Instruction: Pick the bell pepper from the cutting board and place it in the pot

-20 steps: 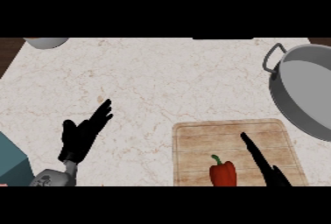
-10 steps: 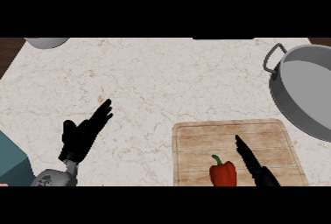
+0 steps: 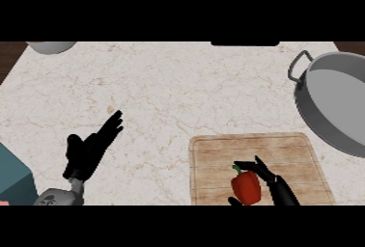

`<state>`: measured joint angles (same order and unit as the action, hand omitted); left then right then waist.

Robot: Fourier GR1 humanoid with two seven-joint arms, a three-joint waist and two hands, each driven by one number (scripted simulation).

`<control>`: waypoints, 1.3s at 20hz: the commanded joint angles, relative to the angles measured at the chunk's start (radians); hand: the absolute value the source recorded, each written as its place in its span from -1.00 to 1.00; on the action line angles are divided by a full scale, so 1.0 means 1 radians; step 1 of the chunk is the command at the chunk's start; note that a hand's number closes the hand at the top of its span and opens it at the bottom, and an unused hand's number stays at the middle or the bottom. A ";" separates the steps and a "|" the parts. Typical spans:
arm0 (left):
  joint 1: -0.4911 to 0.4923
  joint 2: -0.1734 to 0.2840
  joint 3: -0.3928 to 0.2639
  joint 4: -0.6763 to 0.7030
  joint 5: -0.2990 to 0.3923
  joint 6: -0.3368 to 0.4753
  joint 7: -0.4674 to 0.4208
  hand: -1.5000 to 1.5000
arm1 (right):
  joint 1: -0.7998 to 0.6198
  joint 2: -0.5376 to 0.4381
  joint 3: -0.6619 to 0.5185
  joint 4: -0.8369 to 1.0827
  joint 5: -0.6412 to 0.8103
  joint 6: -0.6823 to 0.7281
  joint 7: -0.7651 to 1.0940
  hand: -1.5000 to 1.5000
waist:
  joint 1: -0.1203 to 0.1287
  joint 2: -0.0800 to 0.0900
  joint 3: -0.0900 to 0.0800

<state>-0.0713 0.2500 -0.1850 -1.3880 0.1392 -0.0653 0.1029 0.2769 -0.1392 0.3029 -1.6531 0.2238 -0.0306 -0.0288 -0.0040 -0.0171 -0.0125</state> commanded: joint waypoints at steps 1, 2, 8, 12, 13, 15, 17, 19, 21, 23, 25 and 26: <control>0.073 -0.045 -0.042 -0.026 -0.051 0.040 -0.007 0.00 | -0.037 0.048 0.034 0.102 0.032 -0.018 -0.022 1.00 | 0.008 0.017 0.013; 0.020 -0.030 -0.019 0.008 -0.045 0.021 -0.004 0.00 | -0.036 0.016 -0.023 0.156 -0.037 0.029 -0.095 1.00 | 0.005 0.018 0.013; 0.014 -0.024 0.007 0.007 -0.037 0.014 0.005 0.00 | 0.004 0.033 -0.064 0.190 -0.123 0.049 -0.244 1.00 | 0.005 0.017 0.013; 0.018 -0.023 0.009 0.003 -0.032 0.022 0.012 0.00 | 0.040 -0.242 -0.406 0.209 -0.358 0.224 -0.346 1.00 | -0.030 0.021 0.019; 0.018 -0.023 0.014 0.002 -0.026 0.023 0.019 0.00 | 0.030 -0.274 -0.450 0.236 -0.377 0.236 -0.352 1.00 | -0.032 0.024 0.021; 0.024 -0.029 0.022 0.001 -0.018 0.028 0.010 0.00 | 0.027 -0.340 -0.537 0.279 -0.436 0.284 -0.396 1.00 | -0.042 0.024 0.022; 0.049 -0.003 0.027 -0.004 -0.018 0.009 0.000 0.00 | 0.008 -0.399 -0.642 0.364 -0.516 0.333 -0.433 1.00 | -0.024 0.022 0.023; 0.027 0.001 0.027 -0.020 -0.008 -0.004 0.018 0.00 | -0.015 -0.503 -0.721 0.463 -0.535 0.396 -0.483 1.00 | -0.012 0.021 0.023; 0.001 -0.021 0.015 -0.006 -0.018 0.011 0.033 0.00 | -0.044 -0.572 -0.771 0.570 -0.531 0.439 -0.556 1.00 | -0.007 0.025 0.024; 0.022 -0.018 0.012 -0.020 -0.016 0.001 0.021 0.00 | -0.046 -0.623 -0.820 0.698 -0.579 0.543 -0.616 1.00 | 0.004 0.021 0.024; -0.021 -0.016 0.018 0.020 -0.021 -0.003 0.034 0.00 | -0.098 -0.695 -0.832 0.817 -0.525 0.554 -0.663 1.00 | 0.013 0.026 0.022; -0.018 -0.022 0.021 0.020 -0.021 0.000 0.016 0.00 | -0.099 -0.701 -0.831 0.862 -0.479 0.527 -0.724 1.00 | 0.016 0.026 0.022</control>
<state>-0.0791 0.2272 -0.1679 -1.3952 0.1210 -0.0595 0.1198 0.2148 -0.7410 -0.4690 -0.9786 -0.2938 0.4514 -0.6308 -0.0028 0.0041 0.0101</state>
